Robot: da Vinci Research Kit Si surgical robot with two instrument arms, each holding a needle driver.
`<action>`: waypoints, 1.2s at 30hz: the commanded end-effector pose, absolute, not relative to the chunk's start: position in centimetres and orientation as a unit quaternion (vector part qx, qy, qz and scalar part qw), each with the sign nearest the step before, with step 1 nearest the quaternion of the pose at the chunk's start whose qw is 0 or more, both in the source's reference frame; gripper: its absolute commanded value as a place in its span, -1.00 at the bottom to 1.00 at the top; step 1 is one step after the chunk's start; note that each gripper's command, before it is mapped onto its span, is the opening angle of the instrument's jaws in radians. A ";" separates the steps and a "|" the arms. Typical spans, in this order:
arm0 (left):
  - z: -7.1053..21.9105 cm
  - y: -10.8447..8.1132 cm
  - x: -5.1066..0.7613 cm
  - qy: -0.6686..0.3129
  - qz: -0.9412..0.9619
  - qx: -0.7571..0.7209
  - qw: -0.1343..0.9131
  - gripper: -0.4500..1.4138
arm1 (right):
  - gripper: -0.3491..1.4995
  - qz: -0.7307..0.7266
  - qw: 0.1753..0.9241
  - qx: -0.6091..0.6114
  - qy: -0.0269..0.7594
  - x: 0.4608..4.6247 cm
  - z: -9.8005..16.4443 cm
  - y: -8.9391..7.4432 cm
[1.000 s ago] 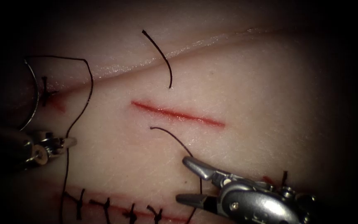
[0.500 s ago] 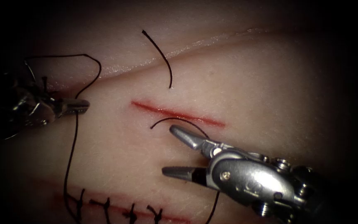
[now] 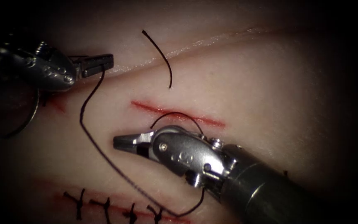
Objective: Wound Closure
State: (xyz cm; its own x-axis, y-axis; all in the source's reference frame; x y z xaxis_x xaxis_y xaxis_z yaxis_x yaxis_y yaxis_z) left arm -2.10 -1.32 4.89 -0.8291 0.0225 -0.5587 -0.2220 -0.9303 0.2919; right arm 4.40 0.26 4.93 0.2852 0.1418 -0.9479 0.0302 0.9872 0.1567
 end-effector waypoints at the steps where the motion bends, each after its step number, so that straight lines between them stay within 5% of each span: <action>1: 5.0 -1.4 -2.15 0.178 0.940 -0.280 0.082 -1.00 | -1.00 0.039 0.791 0.074 0.606 4.52 5.0 0.3; 26: 5.7 -1.5 -2.37 0.195 0.940 -0.251 0.125 -1.00 | -1.00 0.098 0.587 0.214 0.774 4.96 4.4 0.5; 27: 5.7 -1.5 -2.37 0.196 0.940 -0.251 0.122 -1.00 | -0.58 0.099 0.587 0.215 0.774 4.96 4.4 0.5; 28: 5.7 -1.5 -2.37 0.196 0.942 -0.248 0.116 -1.00 | 0.09 0.103 0.588 0.217 0.773 4.97 4.3 0.5; 31: 5.7 -1.5 -2.39 0.197 0.944 -0.244 0.108 -1.00 | 0.47 0.110 0.586 0.230 0.769 5.00 4.3 0.5; 34: 5.7 -1.5 -2.39 0.196 0.944 -0.242 0.108 -1.00 | 0.27 0.098 0.593 0.245 0.760 5.01 4.2 0.5; 36: 5.7 -1.5 -2.39 0.195 0.945 -0.241 0.107 -1.00 | -0.18 0.090 0.593 0.257 0.758 5.02 4.2 0.5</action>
State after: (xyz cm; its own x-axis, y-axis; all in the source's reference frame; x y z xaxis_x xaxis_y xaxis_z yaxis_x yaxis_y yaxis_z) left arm -2.38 -1.48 5.65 -0.8600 0.1076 -0.4989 -0.2976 -0.8998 0.3191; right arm 4.93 0.49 4.16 -0.1672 0.5017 -0.8487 0.2891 0.8479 0.4443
